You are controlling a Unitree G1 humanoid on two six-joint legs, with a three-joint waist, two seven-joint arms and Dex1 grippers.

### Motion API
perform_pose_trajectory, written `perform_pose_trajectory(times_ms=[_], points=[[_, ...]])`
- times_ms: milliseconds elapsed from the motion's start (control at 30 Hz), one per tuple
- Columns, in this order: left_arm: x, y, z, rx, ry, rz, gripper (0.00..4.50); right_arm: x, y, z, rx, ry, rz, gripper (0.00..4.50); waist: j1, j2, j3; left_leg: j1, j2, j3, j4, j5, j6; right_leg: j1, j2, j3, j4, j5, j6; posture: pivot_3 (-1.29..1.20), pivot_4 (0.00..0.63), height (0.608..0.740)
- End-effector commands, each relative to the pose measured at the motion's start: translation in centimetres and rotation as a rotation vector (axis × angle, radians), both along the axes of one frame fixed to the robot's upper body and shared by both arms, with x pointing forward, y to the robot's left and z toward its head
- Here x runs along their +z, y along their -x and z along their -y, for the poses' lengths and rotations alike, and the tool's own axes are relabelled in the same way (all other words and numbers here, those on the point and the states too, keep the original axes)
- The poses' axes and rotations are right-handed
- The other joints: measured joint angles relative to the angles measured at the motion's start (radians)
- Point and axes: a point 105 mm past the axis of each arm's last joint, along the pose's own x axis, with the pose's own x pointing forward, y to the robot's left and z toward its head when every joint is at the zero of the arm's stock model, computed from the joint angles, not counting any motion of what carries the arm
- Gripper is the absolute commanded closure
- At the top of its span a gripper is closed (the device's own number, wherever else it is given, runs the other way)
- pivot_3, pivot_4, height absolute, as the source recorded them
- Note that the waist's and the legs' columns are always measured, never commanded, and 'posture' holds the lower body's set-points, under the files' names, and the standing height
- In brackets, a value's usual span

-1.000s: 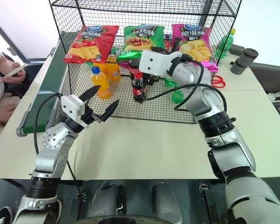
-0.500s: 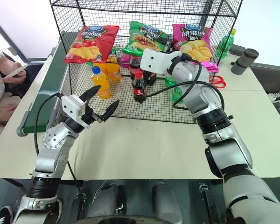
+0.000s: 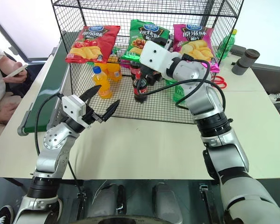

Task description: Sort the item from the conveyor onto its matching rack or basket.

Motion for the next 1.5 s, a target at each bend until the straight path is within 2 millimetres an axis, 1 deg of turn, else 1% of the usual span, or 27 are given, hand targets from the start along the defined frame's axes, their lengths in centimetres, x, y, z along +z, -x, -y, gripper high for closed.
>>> perform_pose_trajectory(times_ms=[33,67,133,200,300,367,500,600,633,667,700,833,867,1000,1100,1233,1333,1433,1500], points=[[1.1,0.3,0.1,-0.009,-0.001,0.05,0.0,2.1,0.8,0.2,0.011,-0.007,0.074,0.03,0.0,0.0,0.0,0.0,0.0,0.0,0.0,0.0,0.0,0.0,0.0,0.0,0.0,0.0,0.0,0.0,0.15,0.74],[1.1,0.4,0.1,-0.008,0.001,0.05,0.0,2.0,0.8,0.3,0.01,-0.003,0.073,0.03,-0.001,0.0,0.0,0.0,0.0,0.0,0.0,0.0,0.0,0.0,0.0,0.0,0.0,0.0,0.0,0.0,0.15,0.74],[1.0,0.4,0.1,-0.008,-0.001,0.05,0.0,1.9,0.7,0.6,-0.005,0.07,0.116,0.03,-0.001,0.0,0.0,0.0,0.0,0.0,0.0,0.0,0.0,0.0,0.0,0.0,0.0,0.0,0.0,0.0,0.15,0.74],[1.0,0.4,0.2,-0.012,-0.006,0.052,0.0,1.8,0.7,0.7,-0.009,0.056,0.115,0.03,0.0,0.0,0.0,0.0,0.0,0.0,0.0,0.0,0.0,0.0,0.0,0.0,0.0,0.0,0.0,0.0,0.15,0.74],[1.0,0.3,0.3,-0.015,-0.005,0.053,0.0,1.6,0.6,0.7,-0.008,0.08,0.124,0.03,-0.002,0.0,0.0,0.0,0.0,0.0,0.0,0.0,0.0,0.0,0.0,0.0,0.0,0.0,0.0,0.0,0.15,0.74],[1.0,0.3,0.5,-0.019,-0.005,0.053,0.0,1.1,0.4,0.7,-0.01,0.118,0.125,0.03,-0.002,0.0,0.0,0.0,0.0,0.0,0.0,0.0,0.0,0.0,0.0,0.0,0.0,0.0,0.0,0.0,0.15,0.74],[1.0,0.3,0.5,-0.02,-0.006,0.054,0.0,0.6,0.4,0.5,0.0,0.1,0.104,0.03,-0.001,0.0,0.0,0.0,0.0,0.0,0.0,0.0,0.0,0.0,0.0,0.0,0.0,0.0,0.0,0.0,0.15,0.74],[1.0,0.3,0.5,-0.018,-0.004,0.054,0.0,0.3,0.2,0.4,-0.005,0.135,0.12,0.78,-0.001,0.0,0.0,0.0,0.0,0.0,0.0,0.0,0.0,0.0,0.0,0.0,0.0,0.0,0.0,0.0,0.15,0.74],[1.0,0.3,0.4,-0.018,-0.004,0.053,0.0,0.2,0.0,0.5,-0.011,0.143,0.126,1.19,-0.001,0.0,0.0,0.0,0.0,0.0,0.0,0.0,0.0,0.0,0.0,0.0,0.0,0.0,0.0,0.0,0.15,0.74],[1.0,0.3,0.4,-0.018,-0.005,0.053,0.0,0.2,0.0,0.6,-0.015,0.152,0.134,1.8,-0.001,0.0,0.0,0.0,0.0,0.0,0.0,0.0,0.0,0.0,0.0,0.0,0.0,0.0,0.0,0.0,0.15,0.74],[1.0,0.3,0.4,-0.018,-0.008,0.054,0.0,0.2,-0.1,0.6,-0.014,0.153,0.137,2.16,-0.001,0.0,0.0,0.0,0.0,0.0,0.0,0.0,0.0,0.0,0.0,0.0,0.0,0.0,0.0,0.0,0.15,0.74],[1.0,0.3,0.4,-0.016,-0.006,0.054,0.0,0.3,0.0,0.4,0.0,0.183,0.169,4.11,-0.001,0.0,0.0,0.0,0.0,0.0,0.0,0.0,0.0,0.0,0.0,0.0,0.0,0.0,0.0,0.0,0.15,0.74],[1.0,0.3,0.4,-0.016,-0.005,0.054,0.0,0.4,0.1,0.2,0.01,0.186,0.176,4.48,-0.002,0.0,0.0,0.0,0.0,0.0,0.0,0.0,0.0,0.0,0.0,0.0,0.0,0.0,0.0,0.0,0.15,0.74],[1.0,0.3,0.4,-0.017,-0.006,0.054,0.0,0.7,0.4,-0.3,0.038,0.195,0.201,4.48,-0.001,0.0,0.0,0.0,0.0,0.0,0.0,0.0,0.0,0.0,0.0,0.0,0.0,0.0,0.0,0.0,0.15,0.74],[1.0,0.3,0.4,-0.019,-0.004,0.054,0.0,1.3,0.4,-0.8,0.042,0.184,0.222,4.48,-0.002,0.0,0.0,0.0,0.0,0.0,0.0,0.0,0.0,0.0,0.0,0.0,0.0,0.0,0.0,0.0,0.15,0.74],[1.0,0.3,0.6,-0.023,-0.003,0.054,0.0,1.6,-0.4,-0.8,0.009,0.168,0.22,4.48,-0.003,0.0,0.0,0.0,0.0,0.0,0.0,0.0,0.0,0.0,0.0,0.0,0.0,0.0,0.0,0.0,0.15,0.74],[1.0,0.3,0.7,-0.025,-0.001,0.055,0.0,1.9,-1.1,-0.4,-0.036,0.176,0.24,4.48,-0.002,0.0,0.0,0.0,0.0,0.0,0.0,0.0,0.0,0.0,0.0,0.0,0.0,0.0,0.0,0.0,0.15,0.74],[1.0,0.3,0.7,-0.026,-0.002,0.055,0.0,2.4,-1.6,-0.7,-0.048,0.169,0.254,4.48,-0.001,0.0,0.0,0.0,0.0,0.001,0.0,0.0,0.0,0.0,0.0,0.0,0.0,0.0,0.0,0.0,0.15,0.74],[1.0,0.3,0.8,-0.027,-0.003,0.056,0.0,2.3,-2.0,-0.7,-0.069,0.171,0.254,4.48,-0.002,0.0,0.0,0.0,0.0,0.001,0.0,0.0,0.0,0.0,0.0,0.0,0.0,0.0,0.0,0.0,0.15,0.74]])
